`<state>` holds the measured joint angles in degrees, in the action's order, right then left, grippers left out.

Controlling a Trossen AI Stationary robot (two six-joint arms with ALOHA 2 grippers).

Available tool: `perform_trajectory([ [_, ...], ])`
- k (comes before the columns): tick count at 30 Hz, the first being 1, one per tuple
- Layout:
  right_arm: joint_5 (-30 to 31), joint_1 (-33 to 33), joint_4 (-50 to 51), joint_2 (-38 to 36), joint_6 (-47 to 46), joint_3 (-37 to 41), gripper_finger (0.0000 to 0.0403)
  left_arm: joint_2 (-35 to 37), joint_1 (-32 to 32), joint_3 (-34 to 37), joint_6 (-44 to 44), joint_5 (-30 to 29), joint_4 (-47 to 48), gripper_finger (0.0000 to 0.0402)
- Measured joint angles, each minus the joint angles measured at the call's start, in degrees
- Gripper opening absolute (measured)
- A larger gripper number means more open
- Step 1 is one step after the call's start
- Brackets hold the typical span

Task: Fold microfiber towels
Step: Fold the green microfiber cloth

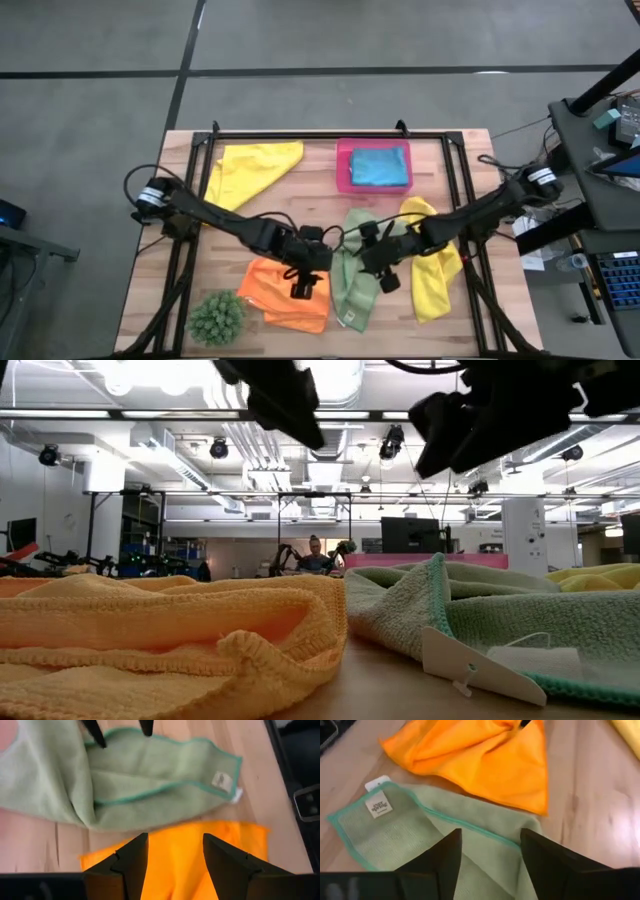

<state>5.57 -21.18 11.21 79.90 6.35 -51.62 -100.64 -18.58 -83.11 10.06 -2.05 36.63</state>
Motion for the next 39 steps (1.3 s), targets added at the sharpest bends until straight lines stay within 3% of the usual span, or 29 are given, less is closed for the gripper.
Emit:
perform_trajectory([
  [6,-0.51,-0.70,-0.42,9.28,2.87,-5.07,0.0190,2.64,-0.36,0.11,0.09,-2.94,2.38,0.0173],
  [13,-8.41,-0.75,4.51,18.47,6.76,-12.84,0.0178,6.76,-0.33,0.22,-0.55,-7.26,3.92,0.0173],
  [20,-11.18,-0.69,10.13,24.51,9.34,-19.04,0.0173,11.03,-0.49,0.26,-1.81,-11.14,3.86,0.0173],
  [24,-11.60,-0.64,10.15,25.03,10.14,-19.69,0.0136,12.18,-0.49,0.27,-2.64,-12.00,3.91,0.0173],
  [29,-11.62,-0.45,11.20,24.45,11.22,-19.53,0.0029,12.63,-0.51,0.28,-4.94,-12.04,3.85,0.0173],
  [34,-10.71,-0.29,11.45,23.11,11.82,-19.73,0.0010,12.65,-0.51,1.18,-6.38,-12.52,3.58,0.0173],
  [39,-1.02,0.28,13.20,18.61,12.23,-19.52,0.0009,13.04,-0.52,3.76,-6.12,-13.59,2.83,0.0173],
])
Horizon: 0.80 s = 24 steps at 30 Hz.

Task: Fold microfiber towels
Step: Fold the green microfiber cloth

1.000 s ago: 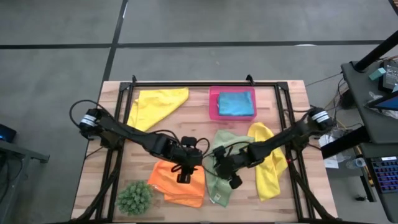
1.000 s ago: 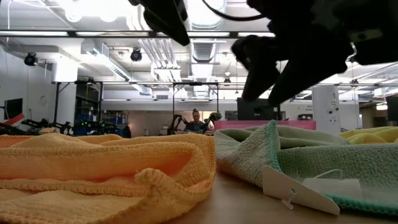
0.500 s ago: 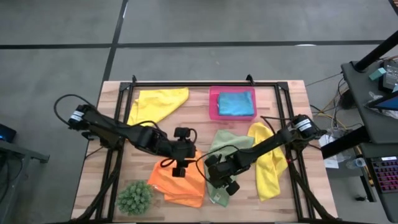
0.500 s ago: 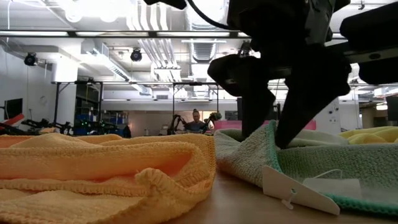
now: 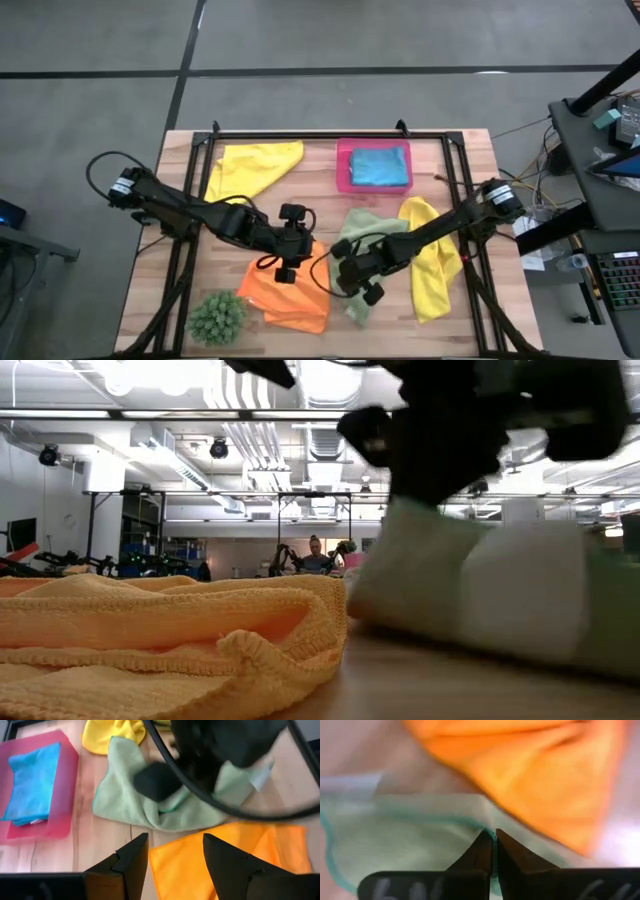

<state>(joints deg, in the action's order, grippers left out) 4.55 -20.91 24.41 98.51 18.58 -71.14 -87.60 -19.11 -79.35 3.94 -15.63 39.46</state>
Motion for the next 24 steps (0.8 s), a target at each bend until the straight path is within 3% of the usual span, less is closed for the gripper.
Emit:
perform_trajectory([
  [9,16.13,5.33,-1.13,-8.22,-2.11,1.65,0.0009,4.79,-0.14,6.78,6.50,-1.43,0.26,0.0173],
  [18,17.09,10.87,-14.16,-10.66,7.22,2.10,0.0009,9.75,-0.14,17.37,9.71,-5.81,-9.67,0.0173],
  [24,18.60,15.23,-22.32,-13.96,4.73,2.08,0.0009,10.93,-0.12,21.21,9.24,-12.98,-15.15,0.0173],
])
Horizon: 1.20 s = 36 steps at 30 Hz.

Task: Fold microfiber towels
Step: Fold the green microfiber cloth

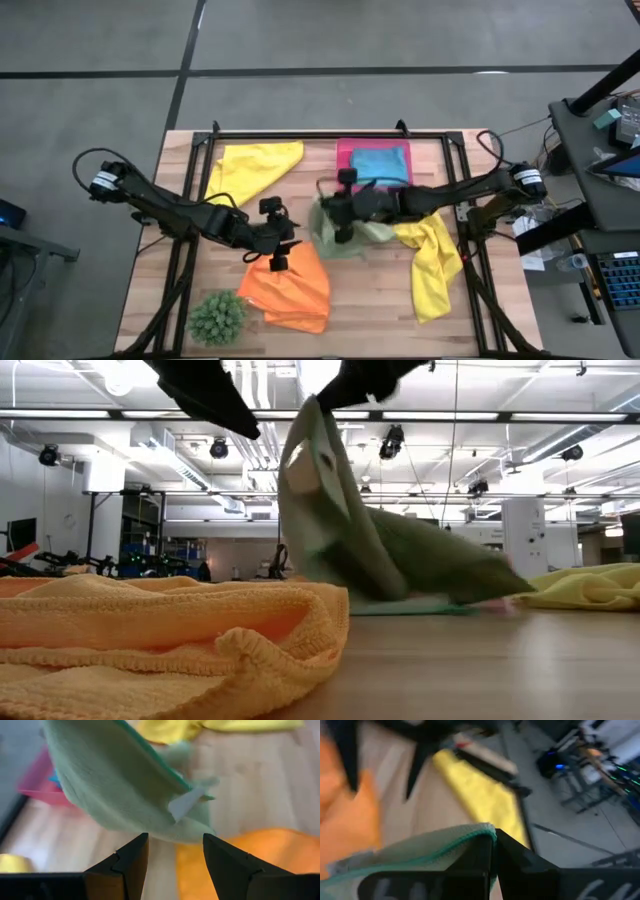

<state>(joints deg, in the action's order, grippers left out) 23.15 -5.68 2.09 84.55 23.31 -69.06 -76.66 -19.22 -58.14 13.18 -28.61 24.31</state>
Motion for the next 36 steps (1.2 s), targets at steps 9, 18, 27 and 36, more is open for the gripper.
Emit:
perform_trajectory([
  [9,0.00,7.37,-1.68,-1.22,-13.50,-0.04,0.0009,-3.67,0.02,0.54,-1.57,-12.45,-6.91,0.0173],
  [18,-0.14,9.93,-4.72,1.69,-18.62,-0.04,0.0009,-14.44,0.59,0.54,-4.36,-24.09,-22.40,0.0173],
  [27,-0.66,9.94,-4.56,1.71,-22.67,-0.04,0.0009,-27.10,0.87,0.49,-18.23,-42.09,-47.04,0.0175],
  [36,-0.95,10.02,-4.57,1.71,-31.59,-0.04,0.0009,-31.23,1.19,0.47,-24.55,-36.24,-57.75,0.0237],
])
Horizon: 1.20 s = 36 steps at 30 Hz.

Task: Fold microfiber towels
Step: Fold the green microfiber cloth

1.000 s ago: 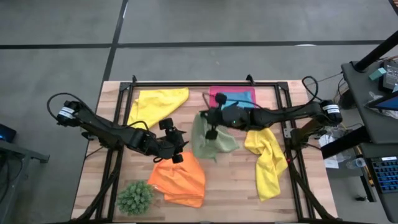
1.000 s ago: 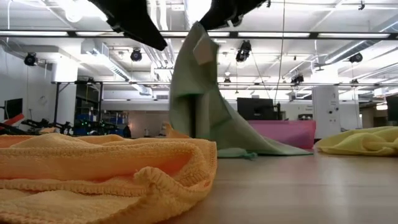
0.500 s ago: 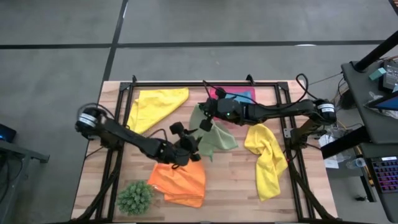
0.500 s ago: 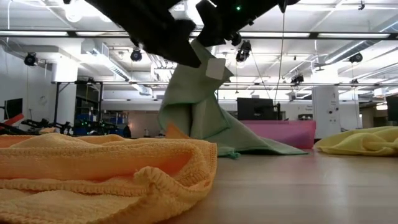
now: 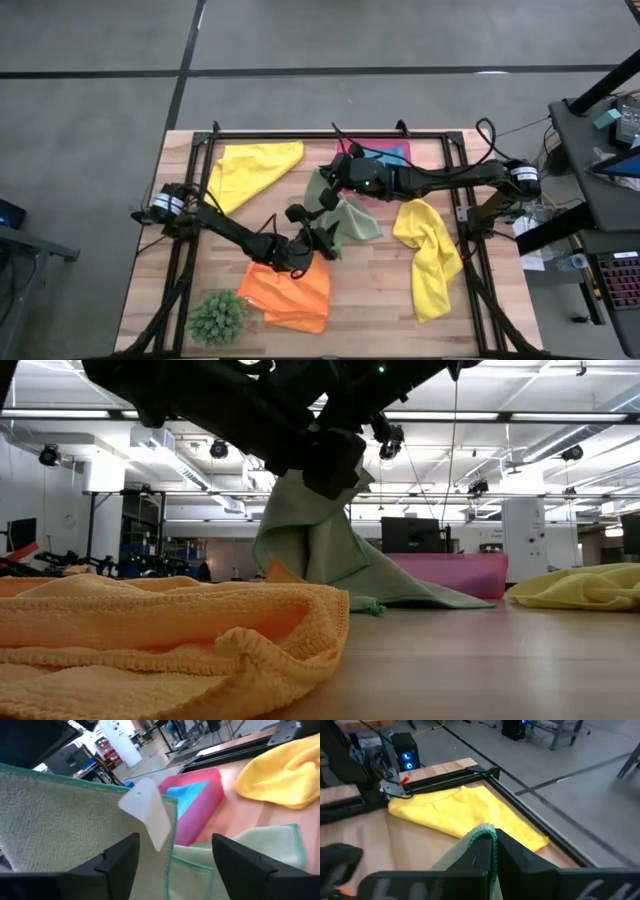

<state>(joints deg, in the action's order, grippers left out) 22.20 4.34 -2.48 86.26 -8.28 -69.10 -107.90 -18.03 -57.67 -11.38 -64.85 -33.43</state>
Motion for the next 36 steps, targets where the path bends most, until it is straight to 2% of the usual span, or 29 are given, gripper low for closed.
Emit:
perform_trajectory([
  [6,-0.20,-0.07,-1.09,0.00,-1.96,0.00,0.0009,0.00,3.13,0.00,0.40,-1.23,-0.12,0.0276],
  [12,-0.31,-0.07,-5.04,0.00,-10.80,0.00,0.0009,0.00,5.59,0.00,0.62,-1.29,-0.39,0.0281],
  [17,-4.87,-0.07,-6.20,0.00,-14.78,0.00,0.0009,0.01,6.68,0.00,1.24,-15.05,-0.63,0.0281],
  [24,-5.81,-0.60,-6.23,0.07,-14.12,0.00,0.0009,0.04,6.89,0.00,0.33,-15.88,-0.63,0.0276],
  [27,-5.93,-0.70,-5.18,0.07,-11.21,0.00,0.0009,0.06,6.32,0.00,0.33,-15.94,-0.63,0.0251],
  [30,-5.89,-0.70,-3.14,0.07,-8.33,0.00,0.0009,0.53,5.28,0.00,0.35,-15.93,-0.61,0.0202],
  [36,-5.89,-0.68,0.00,0.06,-3.57,0.00,0.0009,2.88,3.80,0.00,0.04,-11.44,-0.57,0.0035],
])
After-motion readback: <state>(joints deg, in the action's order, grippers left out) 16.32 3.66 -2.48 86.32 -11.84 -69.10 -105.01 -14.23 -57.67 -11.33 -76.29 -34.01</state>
